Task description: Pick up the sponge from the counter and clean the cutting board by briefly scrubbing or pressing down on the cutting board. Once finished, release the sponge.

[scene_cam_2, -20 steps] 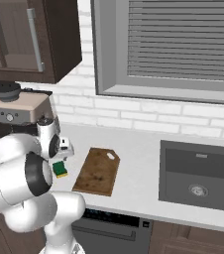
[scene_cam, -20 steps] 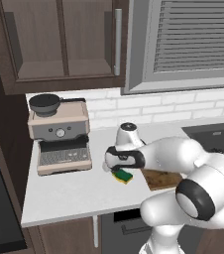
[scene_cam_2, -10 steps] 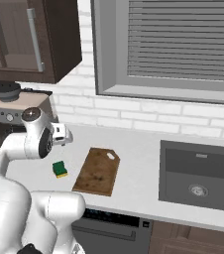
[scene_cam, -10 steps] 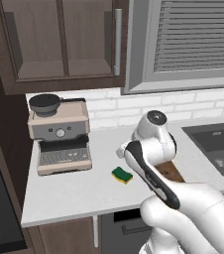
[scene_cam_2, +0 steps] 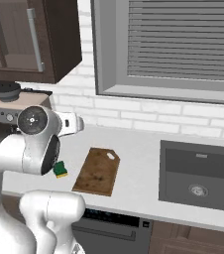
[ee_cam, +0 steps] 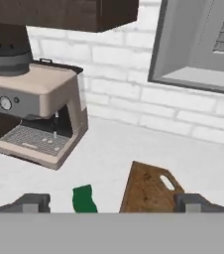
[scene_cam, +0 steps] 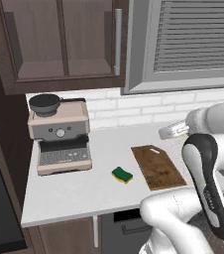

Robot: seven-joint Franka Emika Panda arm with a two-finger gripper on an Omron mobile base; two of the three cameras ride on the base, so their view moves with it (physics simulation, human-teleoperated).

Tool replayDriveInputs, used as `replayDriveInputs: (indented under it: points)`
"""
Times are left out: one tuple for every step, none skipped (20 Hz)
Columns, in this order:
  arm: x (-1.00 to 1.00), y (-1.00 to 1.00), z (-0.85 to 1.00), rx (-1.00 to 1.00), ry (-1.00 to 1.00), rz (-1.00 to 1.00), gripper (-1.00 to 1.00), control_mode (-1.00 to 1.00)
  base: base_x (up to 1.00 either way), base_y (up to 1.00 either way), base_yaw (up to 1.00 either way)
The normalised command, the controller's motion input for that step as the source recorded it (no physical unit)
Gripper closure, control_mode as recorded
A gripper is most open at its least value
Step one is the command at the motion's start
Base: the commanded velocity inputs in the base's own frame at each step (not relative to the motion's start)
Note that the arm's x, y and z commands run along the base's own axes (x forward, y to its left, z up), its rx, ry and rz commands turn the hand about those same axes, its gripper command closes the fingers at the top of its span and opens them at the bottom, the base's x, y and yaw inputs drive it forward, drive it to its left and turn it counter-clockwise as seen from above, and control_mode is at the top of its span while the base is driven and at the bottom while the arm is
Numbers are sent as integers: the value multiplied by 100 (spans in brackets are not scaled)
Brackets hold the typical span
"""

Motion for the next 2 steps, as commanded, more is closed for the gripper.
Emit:
replayDriveInputs:
  points:
    - [-100,-51,100,20,-48,0,-100,-100,0,0,0]
    - [-100,-34,100,17,-47,0,-100,-100,0,0,0]
